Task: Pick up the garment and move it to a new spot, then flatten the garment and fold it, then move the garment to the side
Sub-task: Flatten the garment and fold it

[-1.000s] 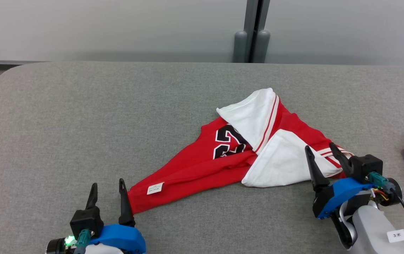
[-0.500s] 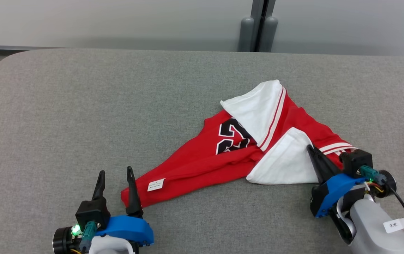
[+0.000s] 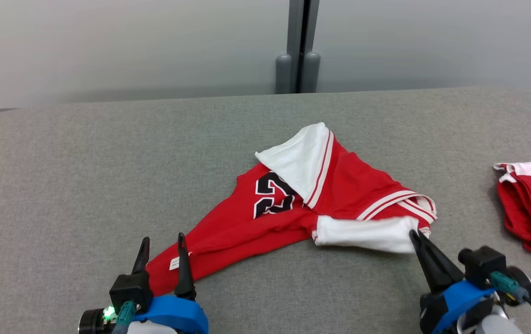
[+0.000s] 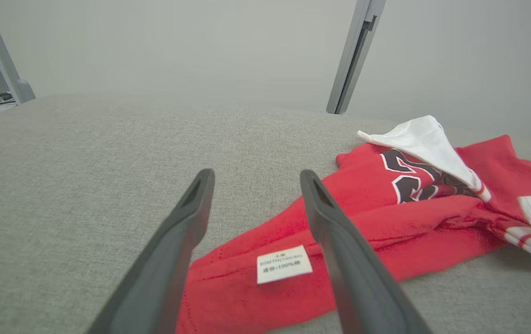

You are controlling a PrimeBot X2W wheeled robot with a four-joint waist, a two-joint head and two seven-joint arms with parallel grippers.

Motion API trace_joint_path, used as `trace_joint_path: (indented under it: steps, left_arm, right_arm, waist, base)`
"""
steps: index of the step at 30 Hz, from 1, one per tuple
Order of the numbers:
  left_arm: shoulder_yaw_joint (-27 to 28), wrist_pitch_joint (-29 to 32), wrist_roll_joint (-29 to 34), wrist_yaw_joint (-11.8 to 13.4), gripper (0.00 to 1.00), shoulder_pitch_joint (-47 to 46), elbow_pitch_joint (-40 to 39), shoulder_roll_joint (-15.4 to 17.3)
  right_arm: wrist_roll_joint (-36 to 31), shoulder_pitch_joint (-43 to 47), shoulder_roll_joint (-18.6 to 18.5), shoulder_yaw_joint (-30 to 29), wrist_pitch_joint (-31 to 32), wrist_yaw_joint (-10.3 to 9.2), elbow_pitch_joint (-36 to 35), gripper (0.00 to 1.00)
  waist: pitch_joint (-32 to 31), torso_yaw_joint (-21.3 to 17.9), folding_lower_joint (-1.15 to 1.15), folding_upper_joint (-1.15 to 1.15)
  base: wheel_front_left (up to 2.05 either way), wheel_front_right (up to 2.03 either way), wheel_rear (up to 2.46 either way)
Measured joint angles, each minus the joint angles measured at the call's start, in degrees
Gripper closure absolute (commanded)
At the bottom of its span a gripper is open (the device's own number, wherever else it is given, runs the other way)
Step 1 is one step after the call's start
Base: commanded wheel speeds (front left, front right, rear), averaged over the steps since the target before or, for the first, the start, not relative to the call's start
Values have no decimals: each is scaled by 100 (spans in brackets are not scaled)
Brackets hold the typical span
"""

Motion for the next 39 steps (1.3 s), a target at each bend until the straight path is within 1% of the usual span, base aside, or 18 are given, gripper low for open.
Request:
trace_joint_path:
  steps: [1, 2, 3, 9, 13, 19, 22, 25, 30, 33, 36, 39]
  left_arm:
    - [-1, 0, 0, -1, 0, 8, 23, 0]
    - [0, 0, -4, 0, 0, 12, 32, 1]
    - [2, 0, -5, 0, 0, 21, 43, 1]
    - [49, 0, 4, -12, 0, 92, 121, -1]
    - [143, 0, 23, -14, 0, 112, 133, 0]
    - [335, 0, 181, 3, 0, 247, 113, 2]
    - [385, 0, 261, -27, 0, 327, 134, 1]
    - [423, 0, 277, -86, 0, 363, 187, 2]
    - [350, 0, 263, -111, 0, 384, 199, -1]
    - [258, 0, 249, -136, 0, 379, 215, 2]
    - [123, 0, 208, -148, 0, 326, 230, -5]
    - [-10, 0, 170, -145, 0, 300, 238, 1]
  right_arm:
    - [21, 151, -1, -15, 1, 0, 8, 100]
    - [34, 277, -3, -43, 0, 0, 62, 70]
    - [46, 383, -8, -100, 2, 0, 127, 0]
    - [-32, 514, 188, -500, 1, 0, -68, 0]
    - [-238, 489, 385, -778, 2, 0, -282, 0]
    - [-557, 451, 715, -1270, 0, 0, -842, 0]
    - [-694, 495, 884, -1388, 0, 0, -873, 0]
    - [-728, 573, 960, -1356, 1, 0, -692, 0]
    - [-760, 570, 970, -1189, 0, 0, -213, 0]
    - [-730, 366, 834, -1013, 2, 0, 290, 0]
    - [-708, -157, 625, -923, 20, 0, 947, 0]
    - [-704, -620, 435, -808, 229, 0, 1570, 0]
  waist:
    - [-36, -49, 0, 0]
    - [-69, -97, 0, 0]
    - [-99, -141, 0, 0]
    - [-195, -249, 0, 0]
    - [-257, -185, 1, 0]
    - [-426, -67, 1, 0]
    - [-519, -37, 0, -1]
    - [-559, -12, 0, 0]
    - [-562, 79, 0, 0]
    - [-521, 152, 0, 0]
    - [-460, 259, 1, 0]
    - [-378, 384, 1, 0]
  base:
    - [0, 0, 0]
    - [0, 0, 0]
    - [0, 0, 0]
    - [0, 0, 0]
    - [0, 0, 0]
    - [0, 0, 0]
    - [0, 0, 0]
    - [0, 0, 0]
    - [0, 0, 0]
    - [0, 0, 0]
    - [0, 0, 0]
    - [0, 0, 0]
